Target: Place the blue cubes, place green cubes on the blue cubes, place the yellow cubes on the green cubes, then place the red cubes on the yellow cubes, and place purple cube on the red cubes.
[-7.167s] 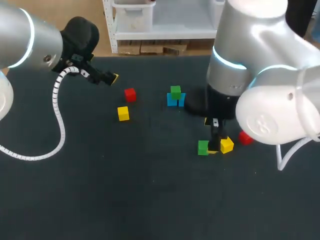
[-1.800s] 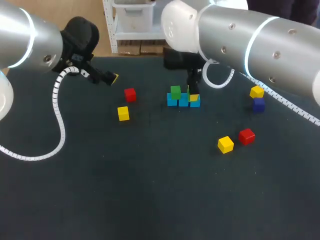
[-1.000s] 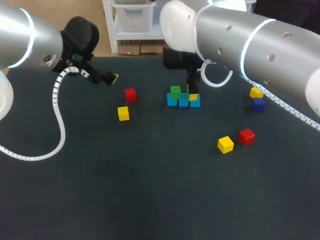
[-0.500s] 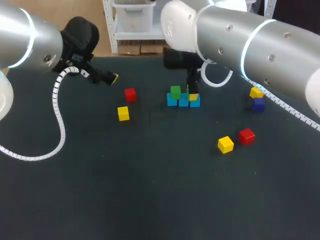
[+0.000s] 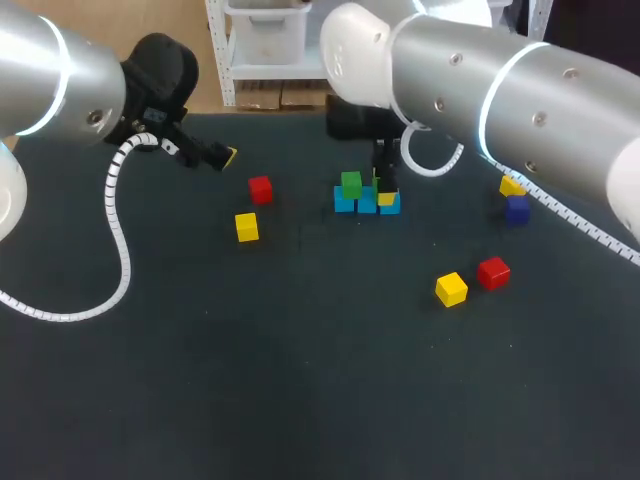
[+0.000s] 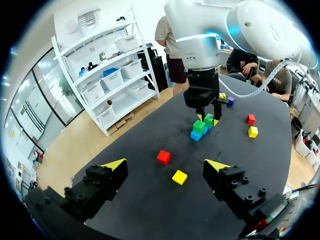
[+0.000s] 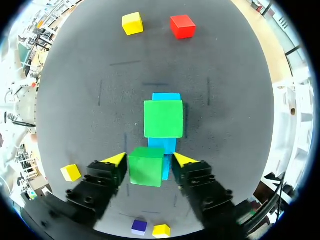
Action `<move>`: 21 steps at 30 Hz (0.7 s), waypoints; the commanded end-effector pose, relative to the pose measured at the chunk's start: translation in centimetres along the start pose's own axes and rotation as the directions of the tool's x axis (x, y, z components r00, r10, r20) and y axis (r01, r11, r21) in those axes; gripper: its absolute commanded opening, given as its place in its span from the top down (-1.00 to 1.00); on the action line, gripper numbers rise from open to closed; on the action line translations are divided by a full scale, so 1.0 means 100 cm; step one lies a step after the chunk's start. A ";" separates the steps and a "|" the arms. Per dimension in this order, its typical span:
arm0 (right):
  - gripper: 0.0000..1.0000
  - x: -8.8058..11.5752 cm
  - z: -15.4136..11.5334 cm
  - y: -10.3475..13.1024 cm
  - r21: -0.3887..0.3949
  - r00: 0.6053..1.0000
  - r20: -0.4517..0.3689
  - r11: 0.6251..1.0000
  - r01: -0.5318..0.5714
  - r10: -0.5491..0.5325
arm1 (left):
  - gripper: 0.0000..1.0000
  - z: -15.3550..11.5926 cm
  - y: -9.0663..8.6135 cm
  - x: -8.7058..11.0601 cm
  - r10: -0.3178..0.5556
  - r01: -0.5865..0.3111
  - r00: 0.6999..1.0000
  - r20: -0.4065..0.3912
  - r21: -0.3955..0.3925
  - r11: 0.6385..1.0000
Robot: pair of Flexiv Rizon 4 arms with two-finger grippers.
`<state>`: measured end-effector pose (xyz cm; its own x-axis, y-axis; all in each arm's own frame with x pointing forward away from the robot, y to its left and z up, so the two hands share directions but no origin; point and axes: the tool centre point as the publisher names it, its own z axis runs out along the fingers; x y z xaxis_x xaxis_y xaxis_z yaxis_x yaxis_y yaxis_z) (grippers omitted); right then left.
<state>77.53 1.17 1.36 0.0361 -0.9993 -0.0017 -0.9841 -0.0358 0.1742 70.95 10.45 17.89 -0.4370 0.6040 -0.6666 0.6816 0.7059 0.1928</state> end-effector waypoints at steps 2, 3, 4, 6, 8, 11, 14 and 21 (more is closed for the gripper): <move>-0.71 -0.001 -0.001 -0.005 -0.009 1.000 -0.002 1.000 -0.002 0.002 | -1.00 0.001 0.001 0.000 0.001 -0.001 1.000 0.001 0.002 1.000; -0.80 -0.001 -0.001 -0.005 -0.008 1.000 -0.002 1.000 -0.003 0.003 | -1.00 0.001 0.001 0.000 0.001 -0.001 1.000 0.001 0.002 1.000; -0.91 -0.001 -0.002 -0.005 -0.007 1.000 -0.001 1.000 -0.003 0.003 | -1.00 0.001 0.001 0.000 0.001 -0.001 1.000 0.001 0.002 1.000; -1.00 0.000 -0.004 -0.005 0.003 1.000 0.009 1.000 -0.008 0.008 | -1.00 0.001 0.001 0.000 0.001 -0.001 1.000 0.001 0.002 1.000; -1.00 0.002 -0.009 -0.004 0.019 1.000 0.017 1.000 -0.017 0.017 | -1.00 0.001 0.001 0.000 0.001 -0.001 1.000 0.001 0.002 1.000; -1.00 0.004 -0.015 -0.004 0.044 0.999 0.023 0.999 -0.028 0.027 | -1.00 0.001 0.001 0.000 0.001 -0.001 1.000 0.001 0.002 1.000; -1.00 0.005 -0.017 -0.004 0.049 0.999 0.021 0.998 -0.030 0.029 | -1.00 0.001 0.001 0.000 0.001 -0.001 1.000 0.001 0.002 1.000; -0.65 0.002 -0.014 -0.005 0.045 1.000 0.014 0.999 -0.022 0.021 | -1.00 0.001 0.001 0.000 0.001 -0.001 1.000 0.001 0.002 1.000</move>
<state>78.55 1.07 2.86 0.0128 -0.9999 -0.0107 -0.9903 -0.0142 0.1383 70.95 10.45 17.89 -0.4370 0.6039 -0.6666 0.6816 0.7059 0.1928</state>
